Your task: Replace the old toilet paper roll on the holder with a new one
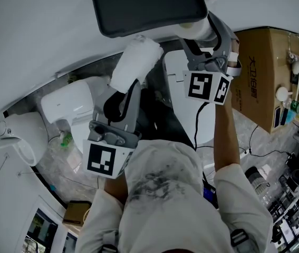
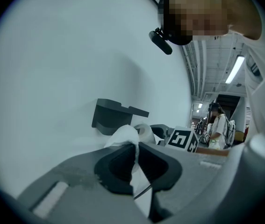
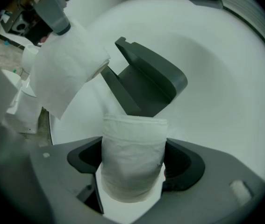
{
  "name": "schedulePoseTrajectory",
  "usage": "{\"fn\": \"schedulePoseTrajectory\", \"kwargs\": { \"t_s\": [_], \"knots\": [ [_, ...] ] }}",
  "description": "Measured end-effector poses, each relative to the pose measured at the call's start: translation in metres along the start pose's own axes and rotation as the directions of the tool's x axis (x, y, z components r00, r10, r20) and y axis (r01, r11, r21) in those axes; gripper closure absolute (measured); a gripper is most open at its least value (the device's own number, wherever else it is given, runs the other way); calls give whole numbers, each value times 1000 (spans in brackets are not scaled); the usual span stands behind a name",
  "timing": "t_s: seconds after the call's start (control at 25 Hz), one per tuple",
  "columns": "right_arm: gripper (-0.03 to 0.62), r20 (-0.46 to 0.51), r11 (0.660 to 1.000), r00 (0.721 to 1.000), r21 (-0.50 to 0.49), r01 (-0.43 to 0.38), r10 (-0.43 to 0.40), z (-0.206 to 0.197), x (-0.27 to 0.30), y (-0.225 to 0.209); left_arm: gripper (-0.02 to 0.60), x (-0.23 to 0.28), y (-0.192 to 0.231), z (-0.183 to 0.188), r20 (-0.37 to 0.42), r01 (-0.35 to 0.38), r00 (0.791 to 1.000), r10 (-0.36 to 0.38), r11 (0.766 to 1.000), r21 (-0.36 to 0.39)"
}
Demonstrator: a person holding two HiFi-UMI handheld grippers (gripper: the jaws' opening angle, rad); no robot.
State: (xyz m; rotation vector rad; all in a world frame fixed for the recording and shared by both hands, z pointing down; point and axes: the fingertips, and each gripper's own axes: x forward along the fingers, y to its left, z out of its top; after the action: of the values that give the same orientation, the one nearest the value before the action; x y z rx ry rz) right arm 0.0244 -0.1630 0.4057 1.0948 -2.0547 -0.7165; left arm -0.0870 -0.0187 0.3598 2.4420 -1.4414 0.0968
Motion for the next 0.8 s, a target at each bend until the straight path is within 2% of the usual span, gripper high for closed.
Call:
{"fn": "schedulePoseTrajectory", "kwargs": {
  "t_s": [0.48, 0.8],
  "knots": [
    [210, -19, 987, 999, -157, 33, -37, 14, 2, -1, 561, -2, 5, -1, -4, -14, 1000, 14, 1000, -8],
    [210, -12, 973, 998, -227, 49, -54, 19, 1, 2, 561, -2, 5, -2, -2, -29, 1000, 29, 1000, -10]
  ]
}}
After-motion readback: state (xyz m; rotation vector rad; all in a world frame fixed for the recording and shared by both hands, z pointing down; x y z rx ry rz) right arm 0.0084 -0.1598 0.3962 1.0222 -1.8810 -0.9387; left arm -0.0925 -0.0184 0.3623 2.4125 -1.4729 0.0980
